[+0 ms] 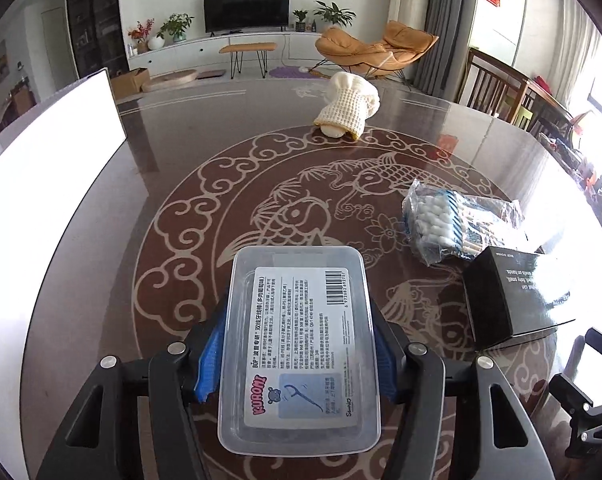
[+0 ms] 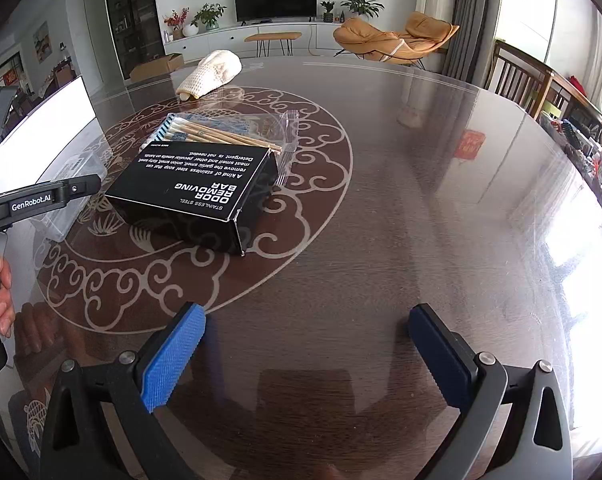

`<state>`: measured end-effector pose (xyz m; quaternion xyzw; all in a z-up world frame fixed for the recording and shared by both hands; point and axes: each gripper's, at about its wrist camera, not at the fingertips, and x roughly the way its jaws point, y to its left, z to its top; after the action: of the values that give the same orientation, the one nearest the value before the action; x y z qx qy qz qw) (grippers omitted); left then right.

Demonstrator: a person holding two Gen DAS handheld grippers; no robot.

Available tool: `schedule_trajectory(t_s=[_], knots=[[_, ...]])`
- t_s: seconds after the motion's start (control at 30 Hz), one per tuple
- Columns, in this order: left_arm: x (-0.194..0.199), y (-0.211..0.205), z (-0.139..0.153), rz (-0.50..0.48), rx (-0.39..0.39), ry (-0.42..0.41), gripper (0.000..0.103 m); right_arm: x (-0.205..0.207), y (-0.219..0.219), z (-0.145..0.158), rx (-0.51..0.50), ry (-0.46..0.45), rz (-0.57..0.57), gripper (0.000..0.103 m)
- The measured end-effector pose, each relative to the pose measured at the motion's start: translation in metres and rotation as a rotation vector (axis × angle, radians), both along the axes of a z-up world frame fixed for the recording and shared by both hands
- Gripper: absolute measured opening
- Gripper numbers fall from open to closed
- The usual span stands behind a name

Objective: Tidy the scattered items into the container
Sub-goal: 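Lower the left tool onto the clear plastic box and close it, then grasp the cotton-swab packet with the right tool while the left tool holds the clear box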

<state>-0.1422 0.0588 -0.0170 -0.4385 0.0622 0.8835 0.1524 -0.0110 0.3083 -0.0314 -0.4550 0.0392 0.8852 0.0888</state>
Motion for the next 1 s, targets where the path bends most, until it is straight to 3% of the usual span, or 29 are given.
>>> schedule_trajectory(t_s=[0.1,0.2,0.27,0.33,0.43,0.53,0.63,0.67,0.7,0.73,0.83,0.9,1.0], knots=[[0.023,-0.025,-0.001,-0.012,-0.028,0.013,0.061,0.002,0.003,0.001,-0.035,0.019,0.009,0.102],[0.053,-0.053,-0.002,-0.009,-0.034,0.018,0.061,0.01,0.015,0.009,-0.191,0.118,0.078,0.102],[0.07,-0.069,-0.002,0.009,-0.028,0.023,0.061,0.005,0.019,0.017,-0.208,0.17,0.099,0.102],[0.081,-0.081,-0.002,0.029,-0.025,0.022,0.061,-0.012,0.017,0.021,-0.188,0.164,0.099,0.102],[0.086,-0.089,-0.002,0.057,-0.02,0.021,0.061,-0.042,0.006,0.02,-0.273,0.14,0.139,0.102],[0.085,-0.089,-0.003,0.06,-0.025,0.021,0.061,-0.062,-0.023,0.017,-0.414,0.098,0.252,0.103],[0.085,-0.089,-0.003,0.06,-0.024,0.021,0.061,-0.067,-0.048,0.022,-0.631,0.093,0.466,0.102],[0.085,-0.089,-0.003,0.06,-0.024,0.021,0.061,-0.067,-0.05,0.025,-0.661,0.097,0.498,0.102],[0.085,-0.089,-0.003,0.06,-0.024,0.021,0.061,-0.067,-0.047,0.03,-0.629,0.109,0.492,0.102],[0.085,-0.089,-0.003,0.06,-0.024,0.021,0.061,-0.068,-0.043,0.035,-0.532,0.122,0.454,0.102],[0.085,-0.089,-0.003,0.06,-0.025,0.021,0.062,-0.089,-0.028,0.044,-0.132,0.119,0.336,0.102],[0.085,-0.089,-0.003,0.06,-0.024,0.021,0.062,-0.108,-0.026,0.045,-0.046,0.129,0.417,0.102],[0.085,-0.089,-0.003,0.06,-0.024,0.021,0.062,-0.141,-0.041,0.035,0.025,0.055,0.585,0.102]])
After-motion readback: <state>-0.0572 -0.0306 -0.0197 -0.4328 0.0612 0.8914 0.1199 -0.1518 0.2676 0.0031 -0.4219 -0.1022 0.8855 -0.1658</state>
